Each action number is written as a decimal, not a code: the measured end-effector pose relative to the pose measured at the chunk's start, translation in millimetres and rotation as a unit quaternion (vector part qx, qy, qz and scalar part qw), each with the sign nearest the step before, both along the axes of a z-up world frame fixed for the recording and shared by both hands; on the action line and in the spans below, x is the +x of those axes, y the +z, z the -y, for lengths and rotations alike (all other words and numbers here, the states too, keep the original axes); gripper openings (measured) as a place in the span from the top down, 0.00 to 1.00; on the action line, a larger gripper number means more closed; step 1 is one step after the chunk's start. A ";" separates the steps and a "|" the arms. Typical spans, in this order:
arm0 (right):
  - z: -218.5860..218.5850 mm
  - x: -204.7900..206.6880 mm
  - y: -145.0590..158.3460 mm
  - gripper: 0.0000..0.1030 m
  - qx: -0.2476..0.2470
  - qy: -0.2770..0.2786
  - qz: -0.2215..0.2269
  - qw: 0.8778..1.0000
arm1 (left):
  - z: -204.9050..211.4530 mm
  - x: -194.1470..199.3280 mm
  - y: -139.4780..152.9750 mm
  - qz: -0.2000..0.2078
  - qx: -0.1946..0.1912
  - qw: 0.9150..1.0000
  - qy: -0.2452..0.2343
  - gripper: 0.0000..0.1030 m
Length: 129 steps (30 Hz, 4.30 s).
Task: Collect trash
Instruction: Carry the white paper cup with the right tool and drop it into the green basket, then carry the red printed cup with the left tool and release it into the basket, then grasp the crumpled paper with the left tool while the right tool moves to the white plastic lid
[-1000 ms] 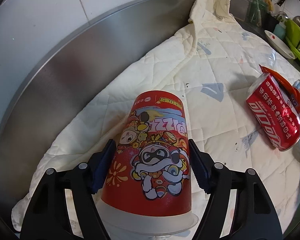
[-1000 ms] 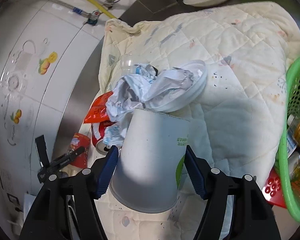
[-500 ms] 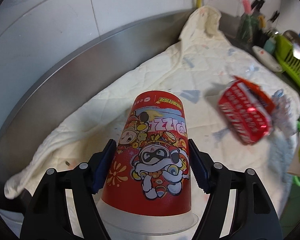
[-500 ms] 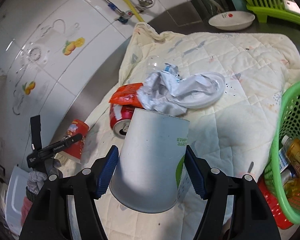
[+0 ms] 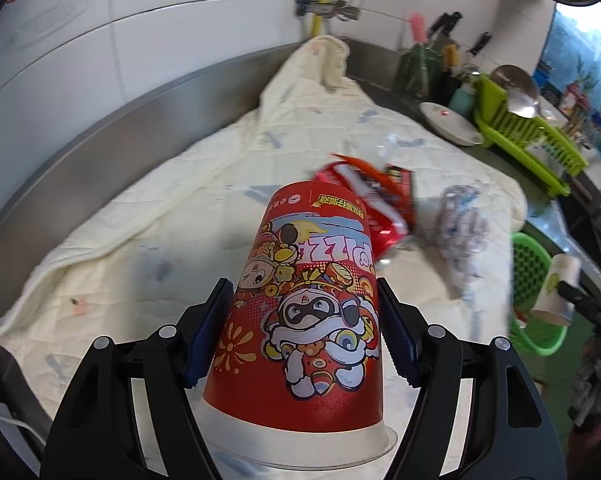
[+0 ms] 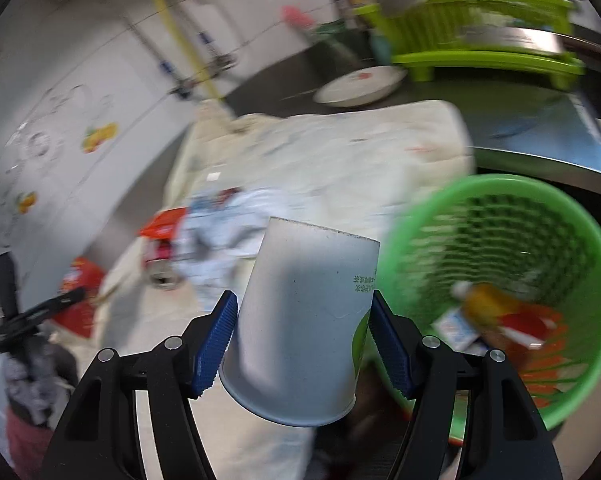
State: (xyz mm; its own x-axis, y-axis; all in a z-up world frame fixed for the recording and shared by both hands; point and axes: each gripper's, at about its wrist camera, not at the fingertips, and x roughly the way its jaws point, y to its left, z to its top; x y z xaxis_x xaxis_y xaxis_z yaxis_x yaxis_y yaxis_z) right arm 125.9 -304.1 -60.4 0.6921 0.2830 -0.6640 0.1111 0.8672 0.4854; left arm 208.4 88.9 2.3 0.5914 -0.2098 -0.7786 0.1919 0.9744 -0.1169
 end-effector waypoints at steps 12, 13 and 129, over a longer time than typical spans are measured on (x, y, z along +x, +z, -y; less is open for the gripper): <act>83.2 -20.9 -73.9 0.37 -0.036 -0.064 -0.086 0.994 | 103.7 -23.0 21.1 0.017 -0.037 0.994 -0.104 0.32; 87.0 -21.9 -80.0 0.37 -0.033 -0.063 -0.091 0.993 | 116.0 -24.8 22.5 0.020 -0.040 0.993 -0.114 0.32; -37.5 -13.4 2.7 0.16 -0.111 0.112 0.027 0.987 | 109.8 -13.9 -25.7 0.045 -0.031 0.998 -0.031 0.90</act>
State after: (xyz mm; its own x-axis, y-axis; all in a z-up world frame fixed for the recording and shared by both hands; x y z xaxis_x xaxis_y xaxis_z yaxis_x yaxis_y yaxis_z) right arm 112.5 -266.6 -57.7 0.6652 0.2837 -0.6907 -0.1157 0.9530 0.2800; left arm 194.6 -20.9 -23.5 0.6422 -0.2954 -0.7074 0.2646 0.9515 -0.1571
